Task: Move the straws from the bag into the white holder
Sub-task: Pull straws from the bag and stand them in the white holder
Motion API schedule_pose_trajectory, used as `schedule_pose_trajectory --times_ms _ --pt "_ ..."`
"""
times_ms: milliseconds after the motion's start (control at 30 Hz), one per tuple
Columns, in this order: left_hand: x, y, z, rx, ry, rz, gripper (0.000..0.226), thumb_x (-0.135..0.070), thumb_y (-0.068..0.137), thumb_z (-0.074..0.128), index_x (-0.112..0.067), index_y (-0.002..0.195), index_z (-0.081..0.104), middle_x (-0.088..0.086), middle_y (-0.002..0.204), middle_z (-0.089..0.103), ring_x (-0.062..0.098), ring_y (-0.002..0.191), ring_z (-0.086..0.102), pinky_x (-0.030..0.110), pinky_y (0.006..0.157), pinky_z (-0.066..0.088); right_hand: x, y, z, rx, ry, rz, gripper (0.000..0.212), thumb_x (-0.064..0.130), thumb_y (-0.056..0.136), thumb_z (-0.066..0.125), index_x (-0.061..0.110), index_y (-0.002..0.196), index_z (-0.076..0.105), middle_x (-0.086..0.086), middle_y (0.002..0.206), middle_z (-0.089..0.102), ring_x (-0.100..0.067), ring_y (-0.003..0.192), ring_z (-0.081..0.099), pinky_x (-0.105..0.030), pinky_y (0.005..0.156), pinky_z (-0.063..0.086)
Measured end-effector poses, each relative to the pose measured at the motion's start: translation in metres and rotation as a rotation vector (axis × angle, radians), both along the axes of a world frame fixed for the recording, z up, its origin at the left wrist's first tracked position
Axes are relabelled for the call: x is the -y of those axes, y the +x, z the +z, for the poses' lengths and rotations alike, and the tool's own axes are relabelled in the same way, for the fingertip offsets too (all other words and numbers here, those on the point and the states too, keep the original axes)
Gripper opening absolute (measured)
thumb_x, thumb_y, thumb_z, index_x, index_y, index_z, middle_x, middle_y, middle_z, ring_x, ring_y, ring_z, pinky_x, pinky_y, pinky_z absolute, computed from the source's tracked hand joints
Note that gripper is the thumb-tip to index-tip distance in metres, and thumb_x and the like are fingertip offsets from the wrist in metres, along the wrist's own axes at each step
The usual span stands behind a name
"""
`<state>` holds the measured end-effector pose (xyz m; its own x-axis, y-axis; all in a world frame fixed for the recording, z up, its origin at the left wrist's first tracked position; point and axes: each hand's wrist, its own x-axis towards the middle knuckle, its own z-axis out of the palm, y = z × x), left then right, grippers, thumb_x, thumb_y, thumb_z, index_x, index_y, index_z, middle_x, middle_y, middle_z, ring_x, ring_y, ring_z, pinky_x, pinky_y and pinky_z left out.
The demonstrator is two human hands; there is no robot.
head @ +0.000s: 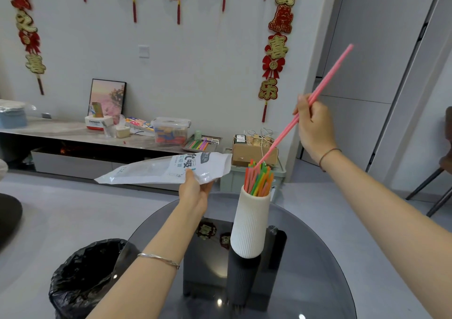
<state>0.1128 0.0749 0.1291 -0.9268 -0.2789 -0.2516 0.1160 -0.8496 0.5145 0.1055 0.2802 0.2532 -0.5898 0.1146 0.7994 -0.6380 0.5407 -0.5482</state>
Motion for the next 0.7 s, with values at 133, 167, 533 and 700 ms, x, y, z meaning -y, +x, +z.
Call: schedule_pose_trajectory --times_ms 133,167,533,700 --pt "0.006 -0.004 -0.001 -0.018 -0.001 0.022 0.039 -0.022 0.100 0.045 -0.008 0.136 0.043 0.013 0.129 0.059 0.022 0.086 0.063 0.037 0.085 0.050 -0.002 -0.009 -0.002 -0.011 0.112 -0.019 0.034 0.036 0.099 0.033 0.013 0.079 0.049 0.011 0.064 0.048 -0.003 0.059 0.049 -0.016 0.056 0.042" --pt "0.008 -0.005 -0.002 -0.018 0.000 0.028 0.039 -0.022 0.099 0.045 -0.008 0.135 0.044 0.013 0.129 0.059 0.023 0.088 0.063 0.037 0.084 0.051 -0.003 -0.011 -0.003 -0.016 0.123 -0.010 0.035 0.036 0.099 0.033 0.013 0.079 0.049 0.010 0.064 0.047 -0.004 0.059 0.049 -0.019 0.057 0.043" --pt "0.000 -0.004 -0.001 -0.003 -0.040 0.008 0.039 -0.023 0.099 0.046 -0.007 0.134 0.045 0.012 0.129 0.060 0.025 0.103 0.061 0.034 0.082 0.049 0.015 -0.025 -0.036 0.371 0.529 0.095 0.033 0.036 0.098 0.035 0.026 0.070 0.048 0.007 0.066 0.051 -0.010 0.065 0.053 -0.028 0.068 0.047" --pt "0.002 -0.004 -0.003 -0.002 -0.053 0.015 0.039 -0.023 0.099 0.047 -0.008 0.134 0.045 0.010 0.119 0.061 0.021 0.090 0.063 0.034 0.085 0.049 0.010 -0.033 -0.066 0.633 0.551 0.078 0.030 0.035 0.096 0.045 0.016 0.079 0.062 0.002 0.073 0.057 -0.014 0.071 0.055 -0.026 0.069 0.046"
